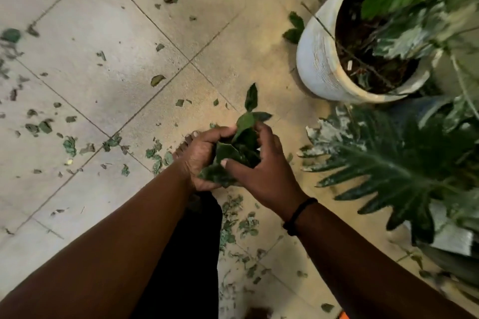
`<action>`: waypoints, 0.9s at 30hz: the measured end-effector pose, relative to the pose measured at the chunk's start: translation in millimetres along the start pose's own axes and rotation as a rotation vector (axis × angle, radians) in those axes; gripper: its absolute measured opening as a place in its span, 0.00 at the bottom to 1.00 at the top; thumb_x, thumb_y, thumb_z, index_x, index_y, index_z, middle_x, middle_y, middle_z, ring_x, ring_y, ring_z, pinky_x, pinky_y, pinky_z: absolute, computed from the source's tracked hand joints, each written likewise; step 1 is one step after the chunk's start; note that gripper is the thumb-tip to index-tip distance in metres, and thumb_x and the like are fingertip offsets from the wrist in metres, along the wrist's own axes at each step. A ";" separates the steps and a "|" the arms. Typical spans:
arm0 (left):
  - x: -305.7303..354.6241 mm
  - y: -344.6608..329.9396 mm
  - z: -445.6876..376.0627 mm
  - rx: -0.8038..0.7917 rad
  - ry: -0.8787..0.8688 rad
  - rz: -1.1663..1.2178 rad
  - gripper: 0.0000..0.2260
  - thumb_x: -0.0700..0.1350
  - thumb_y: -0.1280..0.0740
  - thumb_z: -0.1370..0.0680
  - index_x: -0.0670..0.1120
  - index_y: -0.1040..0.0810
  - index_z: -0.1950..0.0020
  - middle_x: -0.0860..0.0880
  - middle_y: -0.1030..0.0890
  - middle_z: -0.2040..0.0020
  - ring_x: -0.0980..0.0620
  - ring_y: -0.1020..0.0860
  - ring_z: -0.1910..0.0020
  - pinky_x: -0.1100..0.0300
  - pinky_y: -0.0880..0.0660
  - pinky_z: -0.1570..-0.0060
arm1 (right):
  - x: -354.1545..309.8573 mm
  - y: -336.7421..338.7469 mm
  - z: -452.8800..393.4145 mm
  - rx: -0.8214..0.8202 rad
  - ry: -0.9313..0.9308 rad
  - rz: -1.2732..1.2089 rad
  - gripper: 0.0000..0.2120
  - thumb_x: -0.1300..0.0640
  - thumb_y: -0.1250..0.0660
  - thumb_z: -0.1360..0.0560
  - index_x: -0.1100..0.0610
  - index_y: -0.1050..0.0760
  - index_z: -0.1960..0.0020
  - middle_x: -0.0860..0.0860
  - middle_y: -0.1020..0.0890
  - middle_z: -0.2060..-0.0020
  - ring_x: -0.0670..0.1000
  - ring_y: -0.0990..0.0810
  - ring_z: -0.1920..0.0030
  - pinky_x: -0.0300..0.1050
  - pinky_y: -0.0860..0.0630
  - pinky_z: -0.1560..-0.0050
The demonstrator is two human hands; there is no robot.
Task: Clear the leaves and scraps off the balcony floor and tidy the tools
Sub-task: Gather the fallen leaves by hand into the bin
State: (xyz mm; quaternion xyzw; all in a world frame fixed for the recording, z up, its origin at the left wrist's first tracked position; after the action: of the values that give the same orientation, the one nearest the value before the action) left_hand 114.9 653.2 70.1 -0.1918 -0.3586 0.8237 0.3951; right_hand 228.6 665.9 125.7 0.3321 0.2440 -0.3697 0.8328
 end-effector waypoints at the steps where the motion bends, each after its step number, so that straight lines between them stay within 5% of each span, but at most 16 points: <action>1: 4.9 0.4 1.2 0.006 -0.004 -0.013 0.16 0.49 0.39 0.24 0.42 0.15 0.53 0.43 0.16 0.54 0.46 0.18 0.54 0.55 0.22 0.50 | -2.9 -1.2 -3.6 -0.004 -0.005 0.026 0.34 0.48 0.27 0.30 0.40 0.40 0.30 0.47 0.33 0.36 0.46 0.25 0.41 0.50 0.22 0.41; 8: -0.5 26.7 -16.7 0.082 -0.102 0.056 0.14 0.45 0.41 0.25 0.41 0.17 0.59 0.44 0.18 0.63 0.48 0.20 0.66 0.58 0.21 0.64 | 2.3 -17.9 -32.2 -0.070 0.049 0.095 0.35 0.48 0.30 0.27 0.41 0.43 0.25 0.49 0.34 0.31 0.49 0.27 0.37 0.43 0.27 0.39; 12: -23.9 26.1 -11.5 0.035 -0.156 0.102 0.09 0.41 0.30 0.33 0.41 0.19 0.54 0.44 0.20 0.62 0.47 0.22 0.63 0.57 0.23 0.59 | 8.3 -17.6 -20.1 -0.183 0.104 0.265 0.39 0.46 0.32 0.25 0.43 0.51 0.23 0.51 0.38 0.27 0.55 0.28 0.36 0.47 0.28 0.41; 15: -45.3 13.5 -11.1 -0.042 -0.260 0.191 0.16 0.36 0.40 0.28 0.44 0.17 0.47 0.43 0.18 0.57 0.46 0.20 0.60 0.54 0.21 0.57 | 11.1 -7.0 -8.4 -0.186 0.108 0.425 0.37 0.44 0.34 0.24 0.41 0.52 0.23 0.54 0.39 0.28 0.59 0.24 0.41 0.48 0.26 0.46; 21: -72.3 -19.3 -9.6 -0.020 -0.324 0.224 0.21 0.51 0.44 0.23 0.48 0.20 0.36 0.42 0.20 0.41 0.44 0.20 0.46 0.49 0.25 0.42 | 15.4 19.3 25.3 -0.143 0.256 0.551 0.21 0.46 0.44 0.19 0.41 0.41 0.26 0.53 0.31 0.34 0.59 0.25 0.42 0.55 0.25 0.47; 24: -77.7 -44.9 -0.7 -0.033 -0.352 0.210 0.27 0.64 0.47 0.21 0.47 0.20 0.36 0.39 0.18 0.42 0.41 0.18 0.45 0.46 0.24 0.42 | 12.5 20.8 42.9 -0.072 0.222 0.408 0.19 0.42 0.47 0.19 0.43 0.36 0.29 0.51 0.29 0.34 0.56 0.26 0.40 0.54 0.26 0.43; 27: -84.2 -61.2 3.9 0.003 -0.341 0.253 0.29 0.66 0.47 0.21 0.47 0.22 0.34 0.39 0.20 0.38 0.39 0.19 0.44 0.44 0.20 0.47 | 5.3 16.3 58.1 -0.050 0.141 0.480 0.22 0.37 0.50 0.20 0.41 0.38 0.29 0.49 0.38 0.26 0.57 0.36 0.30 0.58 0.37 0.31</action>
State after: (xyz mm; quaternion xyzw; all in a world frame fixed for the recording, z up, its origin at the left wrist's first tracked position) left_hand 195.8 611.5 120.8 -0.0927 -0.3919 0.8878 0.2226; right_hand 253.9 629.1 166.7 0.3847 0.2248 -0.1311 0.8856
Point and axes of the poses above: each hand's wrist, its own z-axis away from the middle knuckle, its own y-axis out of the back of the hand, x = y × z, the point moved 3 cm from there along -z, towards the middle knuckle
